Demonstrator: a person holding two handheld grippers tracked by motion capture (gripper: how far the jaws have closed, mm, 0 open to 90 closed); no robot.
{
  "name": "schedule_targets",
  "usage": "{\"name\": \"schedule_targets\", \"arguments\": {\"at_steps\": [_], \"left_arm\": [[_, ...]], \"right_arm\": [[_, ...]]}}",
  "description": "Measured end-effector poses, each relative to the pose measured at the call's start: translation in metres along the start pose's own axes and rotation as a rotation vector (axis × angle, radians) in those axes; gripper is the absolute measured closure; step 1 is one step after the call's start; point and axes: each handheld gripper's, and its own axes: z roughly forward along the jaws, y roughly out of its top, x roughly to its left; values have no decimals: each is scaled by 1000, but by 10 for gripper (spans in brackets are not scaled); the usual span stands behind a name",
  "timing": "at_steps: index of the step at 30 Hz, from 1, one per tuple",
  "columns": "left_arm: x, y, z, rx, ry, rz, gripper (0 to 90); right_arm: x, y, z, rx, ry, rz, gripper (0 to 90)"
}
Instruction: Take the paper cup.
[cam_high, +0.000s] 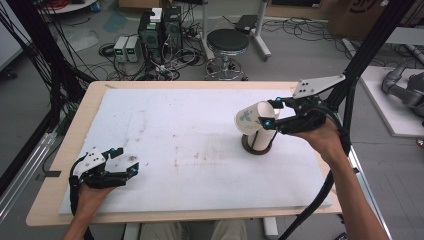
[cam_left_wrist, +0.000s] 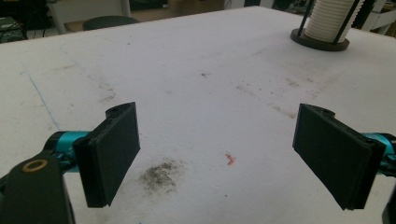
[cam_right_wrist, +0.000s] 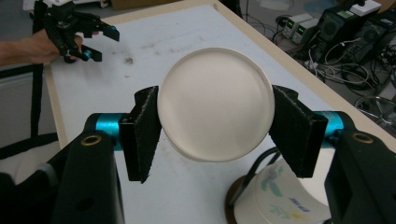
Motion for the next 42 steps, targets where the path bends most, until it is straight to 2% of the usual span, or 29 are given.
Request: {"name": "schedule_targets", "arguments": {"at_steps": [17,18,19,23,29,38,42], "left_arm": [[0,0,0,-3,-2,-3,146],[0,0,0,-2,-2,-2,146],[0,0,0,-2,-2,-2,146],[0,0,0,-2,-3,-4,146],[1,0,0,-6,-3,-4,146],[2,0,0,-1,0,-19,146],[1,0,0,-4,0,-10,146]], "right_arm": [[20,-25,16,-116,28,41,378],[21,-26,17,-125,49,41,377],[21,-27,18,-130,23,45,378],[26,-33,24,-156,48,57,377],[37,-44,29,-209,51,71,377],[49,-60,42,-243,48,81,377],[54,-65,48,-244,48,77,377]]}}
